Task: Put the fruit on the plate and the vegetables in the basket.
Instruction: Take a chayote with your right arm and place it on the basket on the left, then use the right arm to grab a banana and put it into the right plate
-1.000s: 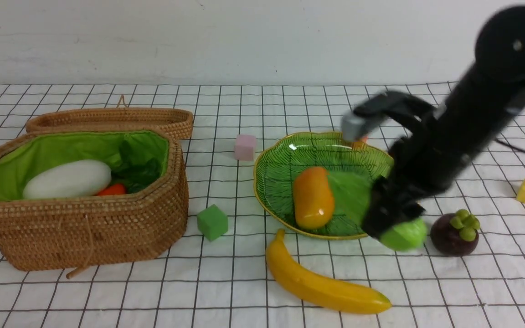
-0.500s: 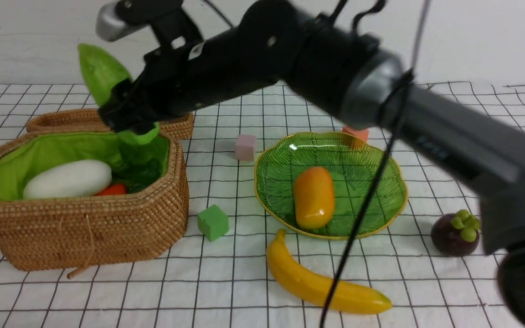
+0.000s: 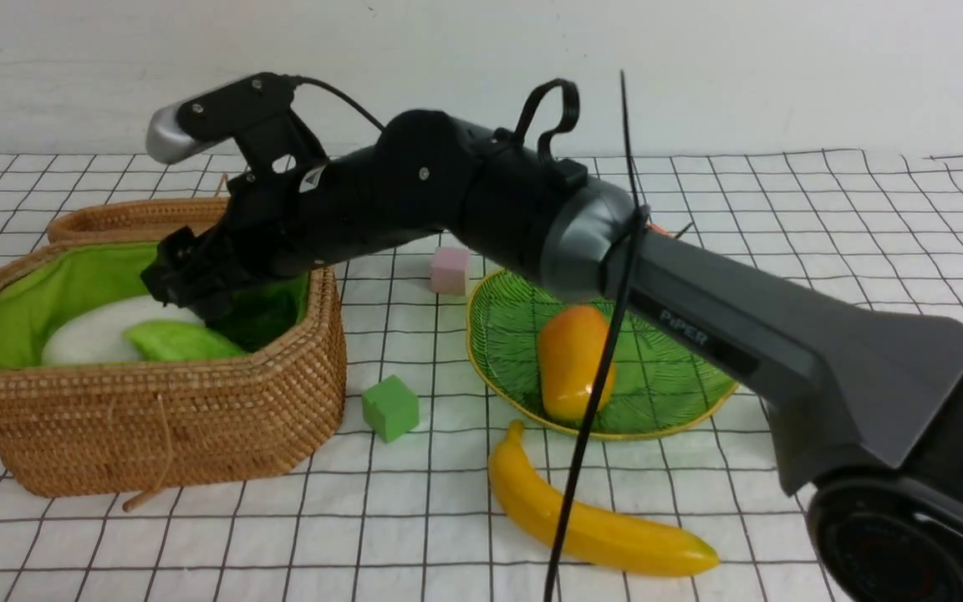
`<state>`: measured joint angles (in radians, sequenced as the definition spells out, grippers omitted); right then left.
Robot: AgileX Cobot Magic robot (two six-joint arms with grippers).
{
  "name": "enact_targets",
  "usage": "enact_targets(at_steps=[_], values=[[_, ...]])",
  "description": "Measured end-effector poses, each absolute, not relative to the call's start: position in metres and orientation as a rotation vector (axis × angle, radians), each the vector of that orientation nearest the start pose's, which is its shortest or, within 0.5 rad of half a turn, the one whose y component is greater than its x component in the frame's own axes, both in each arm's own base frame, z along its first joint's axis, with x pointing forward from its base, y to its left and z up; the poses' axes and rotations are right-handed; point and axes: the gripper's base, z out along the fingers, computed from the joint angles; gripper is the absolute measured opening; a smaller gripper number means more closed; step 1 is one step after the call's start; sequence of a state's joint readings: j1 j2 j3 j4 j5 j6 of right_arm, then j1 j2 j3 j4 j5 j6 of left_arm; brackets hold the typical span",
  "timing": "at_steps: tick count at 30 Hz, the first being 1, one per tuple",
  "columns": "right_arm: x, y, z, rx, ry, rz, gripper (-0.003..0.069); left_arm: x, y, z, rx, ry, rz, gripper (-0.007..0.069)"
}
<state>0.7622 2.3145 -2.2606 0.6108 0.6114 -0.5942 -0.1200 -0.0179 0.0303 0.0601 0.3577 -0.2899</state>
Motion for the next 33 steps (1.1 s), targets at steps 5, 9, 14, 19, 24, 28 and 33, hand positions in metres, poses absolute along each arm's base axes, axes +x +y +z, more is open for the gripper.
enact_targets(at_steps=[5,9,14,19,24,28,33], values=[[0.359,0.355,0.352,-1.195,1.85,0.69,0.0655,0.053,-0.004,0.172,-0.12,1.855,-0.226,0.0072],[0.34,0.284,0.411,-1.228,1.901,0.619,0.0636,0.053,-0.004,0.172,-0.12,1.855,-0.226,0.0078],[0.311,0.24,0.386,-1.333,2.089,0.511,0.0616,0.053,-0.004,0.172,-0.12,1.855,-0.226,0.0082],[0.298,0.229,0.307,-1.473,2.298,0.456,0.0595,0.053,-0.004,0.172,-0.12,1.855,-0.226,0.0087],[0.3,0.226,0.236,-1.496,2.44,0.411,0.0584,0.053,-0.004,0.172,-0.12,1.855,-0.226,0.0092],[0.31,0.229,0.201,-1.516,2.491,0.374,0.0577,0.053,-0.004,0.172,-0.12,1.855,-0.226,0.0095],[0.314,0.231,0.165,-1.554,2.58,0.376,0.0507,0.053,-0.004,0.172,-0.12,1.855,-0.226,0.0096]])
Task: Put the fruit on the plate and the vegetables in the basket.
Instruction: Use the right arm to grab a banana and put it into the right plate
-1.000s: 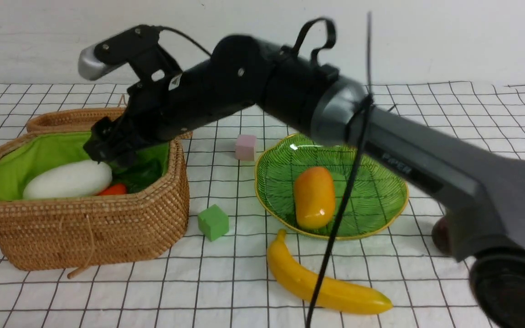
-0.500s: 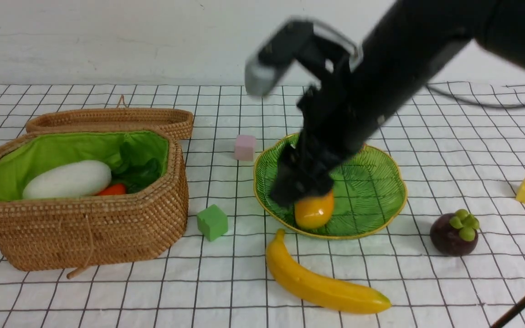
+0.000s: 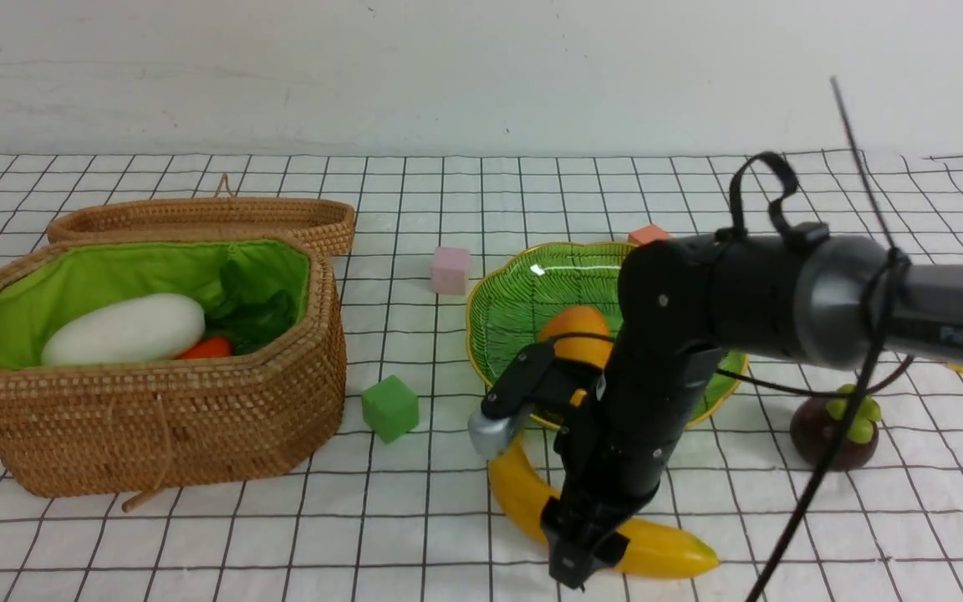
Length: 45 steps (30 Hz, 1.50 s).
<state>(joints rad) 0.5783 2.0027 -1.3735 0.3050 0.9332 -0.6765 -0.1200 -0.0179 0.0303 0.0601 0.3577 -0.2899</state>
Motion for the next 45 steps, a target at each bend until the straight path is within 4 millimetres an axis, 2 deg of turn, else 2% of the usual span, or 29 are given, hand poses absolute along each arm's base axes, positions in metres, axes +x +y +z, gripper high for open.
enact_targets(at_steps=[1,2,5,8,10,13,16,17,18,20,21,23,25,26,28,32,36,37,38,39,41,45], values=[[0.314,0.231,0.165,-1.557,2.579,0.374,0.0492,0.053,-0.004,0.172,-0.12,1.855,-0.226,0.0096],[0.314,0.232,0.164,-1.553,2.588,0.39,0.0412,0.053,-0.004,0.172,-0.12,1.855,-0.226,0.0096],[0.312,0.233,0.168,-1.546,2.624,0.433,0.031,0.053,-0.004,0.172,-0.12,1.855,-0.226,0.0099],[0.313,0.239,0.18,-1.477,2.663,0.505,0.0323,0.053,-0.004,0.172,-0.12,1.855,-0.226,0.0104],[0.32,0.25,0.201,-1.345,2.672,0.614,0.0323,0.053,-0.004,0.172,-0.12,1.855,-0.226,0.0108],[0.334,0.264,0.238,-1.089,2.623,0.723,0.0323,0.053,-0.004,0.172,-0.12,1.855,-0.226,0.0111],[0.356,0.27,0.273,-0.688,2.558,0.812,0.0323,0.053,-0.004,0.172,-0.12,1.855,-0.226,0.0113],[0.362,0.27,0.28,-0.568,2.546,0.838,0.0323,0.053,-0.004,0.172,-0.12,1.855,-0.226,0.0113],[0.372,0.267,0.287,-0.376,2.514,0.877,0.0323,0.053,-0.004,0.172,-0.12,1.855,-0.226,0.0113],[0.386,0.261,0.293,-0.144,2.453,0.922,0.0323,0.053,-0.004,0.172,-0.12,1.855,-0.226,0.0113],[0.395,0.257,0.292,0.005,2.421,0.95,0.0323,0.053,-0.004,0.172,-0.12,1.855,-0.226,0.0114],[0.408,0.251,0.287,0.163,2.367,0.969,0.0323,0.053,-0.004,0.172,-0.12,1.855,-0.226,0.0116],[0.415,0.249,0.281,0.232,2.345,0.975,0.0323,0.053,-0.004,0.172,-0.12,1.855,-0.226,0.0119],[0.425,0.246,0.267,0.311,2.336,0.973,0.0323,0.053,-0.004,0.172,-0.12,1.855,-0.226,0.0122],[0.435,0.243,0.25,0.412,2.332,0.977,0.0323,0.053,-0.004,0.172,-0.12,1.855,-0.226,0.0124],[0.45,0.234,0.22,0.556,2.354,0.962,0.0323,0.053,-0.004,0.172,-0.12,1.855,-0.226,0.0125],[0.454,0.228,0.214,0.575,2.357,0.946,0.0341,0.053,-0.004,0.172,-0.12,1.855,-0.226,0.0127],[0.455,0.226,0.214,0.58,2.351,0.945,0.0379,0.053,-0.004,0.172,-0.12,1.855,-0.226,0.0129],[0.455,0.226,0.214,0.58,2.351,0.945,0.0379,0.053,-0.004,0.172,-0.12,1.855,-0.226,0.0129],[0.456,0.224,0.214,0.581,2.351,0.942,0.0445,0.053,-0.004,0.172,-0.12,1.855,-0.226,0.0131],[0.456,0.223,0.214,0.565,2.371,0.935,0.0516,0.053,-0.004,0.172,-0.12,1.855,-0.226,0.0132],[0.455,0.22,0.221,0.501,2.432,0.923,0.0616,0.053,-0.004,0.172,-0.12,1.855,-0.226,0.0134]])
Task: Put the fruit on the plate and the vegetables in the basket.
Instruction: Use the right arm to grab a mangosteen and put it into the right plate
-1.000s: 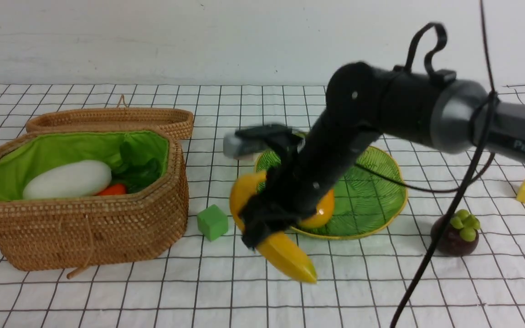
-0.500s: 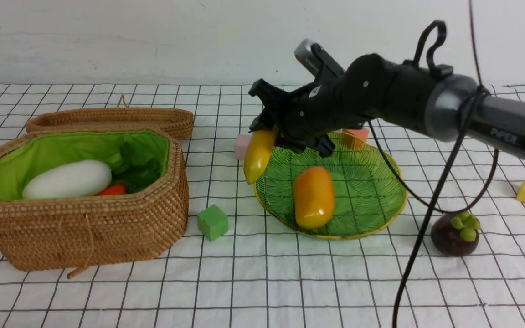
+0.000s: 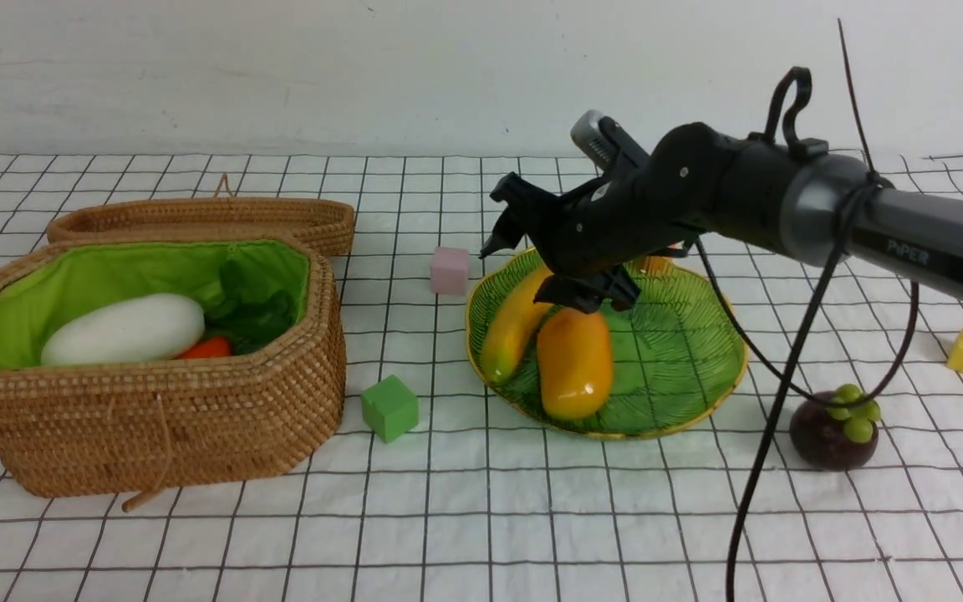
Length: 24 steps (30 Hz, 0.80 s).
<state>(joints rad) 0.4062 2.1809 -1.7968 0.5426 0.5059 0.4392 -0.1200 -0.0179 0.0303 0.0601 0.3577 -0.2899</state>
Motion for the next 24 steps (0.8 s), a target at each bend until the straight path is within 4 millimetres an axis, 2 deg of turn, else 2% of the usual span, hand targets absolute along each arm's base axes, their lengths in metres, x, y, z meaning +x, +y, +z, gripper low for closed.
enact_targets(at_steps=[4,5,7,8,9,10,11,13,15,17,18,20,24], values=[[0.448,0.208,0.244,0.347,2.474,0.868,0.0643,0.053,-0.004,0.172,-0.12,1.855,-0.226,0.0141],[0.441,0.196,0.264,0.222,2.499,0.799,0.0641,0.053,-0.004,0.172,-0.12,1.855,-0.226,0.0144],[0.435,0.183,0.282,0.154,2.497,0.753,0.0639,0.053,-0.004,0.172,-0.12,1.855,-0.226,0.0145],[0.425,0.161,0.308,0.06,2.498,0.656,0.0632,0.053,-0.004,0.172,-0.12,1.855,-0.226,0.0145],[0.423,0.158,0.31,0.041,2.513,0.639,0.0631,0.053,-0.004,0.172,-0.12,1.855,-0.226,0.0146],[0.416,0.144,0.321,0.0,2.539,0.568,0.0629,0.053,-0.004,0.172,-0.12,1.855,-0.226,0.0147],[0.405,0.116,0.34,-0.002,2.568,0.463,0.0625,0.053,-0.004,0.172,-0.12,1.855,-0.226,0.0148],[0.39,0.081,0.349,0.062,2.644,0.362,0.0622,0.053,-0.004,0.172,-0.12,1.855,-0.226,0.0148],[0.379,0.054,0.346,0.157,2.695,0.31,0.0618,0.053,-0.004,0.172,-0.12,1.855,-0.226,0.0148],[0.37,0.035,0.329,0.243,2.756,0.274,0.0614,0.053,-0.004,0.172,-0.12,1.855,-0.226,0.0148],[0.368,0.033,0.324,0.251,2.773,0.271,0.0614,0.053,-0.004,0.172,-0.12,1.855,-0.226,0.0148],[0.359,0.029,0.287,0.302,2.862,0.258,0.0611,0.053,-0.004,0.172,-0.12,1.855,-0.226,0.0148],[0.356,0.028,0.245,0.343,2.885,0.254,0.0607,0.053,-0.004,0.172,-0.12,1.855,-0.226,0.0148]])
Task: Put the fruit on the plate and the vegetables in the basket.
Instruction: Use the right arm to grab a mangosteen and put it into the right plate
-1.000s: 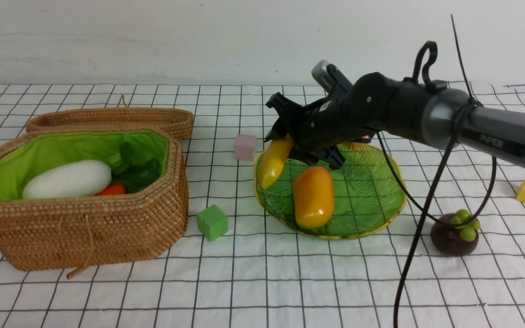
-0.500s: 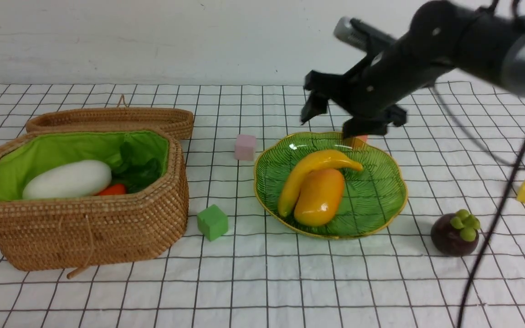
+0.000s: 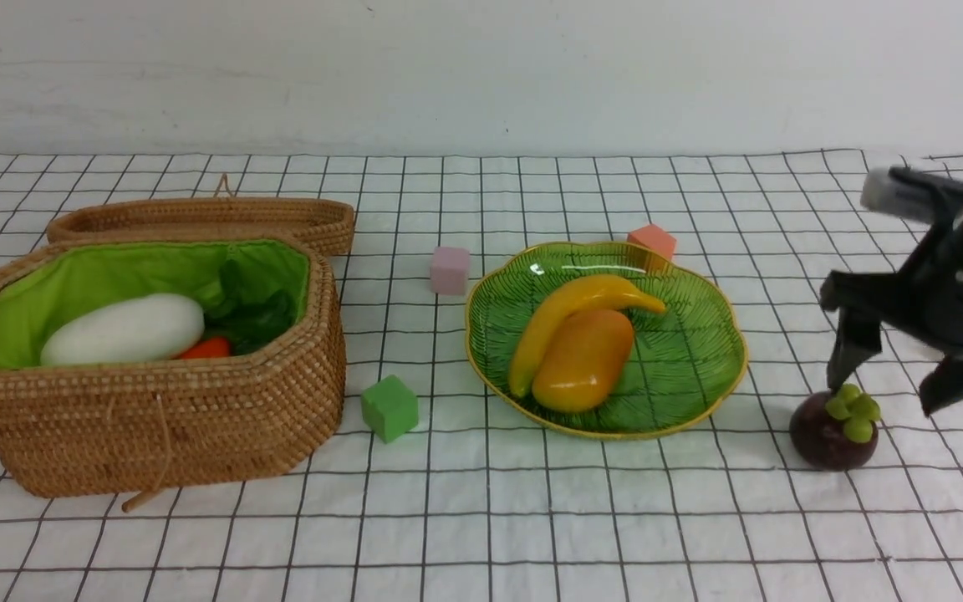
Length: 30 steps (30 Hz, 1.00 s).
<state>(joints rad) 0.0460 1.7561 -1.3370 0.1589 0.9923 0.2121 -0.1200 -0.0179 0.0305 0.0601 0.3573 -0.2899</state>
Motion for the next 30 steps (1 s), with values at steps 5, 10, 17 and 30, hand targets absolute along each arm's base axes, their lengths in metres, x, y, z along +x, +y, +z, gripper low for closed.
enact_targets(at_steps=[5,10,17,30], values=[[0.366,0.028,0.21,0.375,2.839,0.245,0.0601,0.053,-0.004,0.172,-0.12,1.855,-0.226,0.0148],[0.373,0.029,0.191,0.406,2.851,0.265,0.0576,0.053,-0.004,0.172,-0.12,1.855,-0.226,0.0153],[0.375,0.033,0.195,0.355,2.849,0.322,0.0547,0.053,-0.004,0.172,-0.12,1.855,-0.226,0.0163],[0.394,0.093,0.283,-0.003,2.444,0.569,0.0547,0.053,-0.004,0.172,-0.12,1.855,-0.226,0.0171]])
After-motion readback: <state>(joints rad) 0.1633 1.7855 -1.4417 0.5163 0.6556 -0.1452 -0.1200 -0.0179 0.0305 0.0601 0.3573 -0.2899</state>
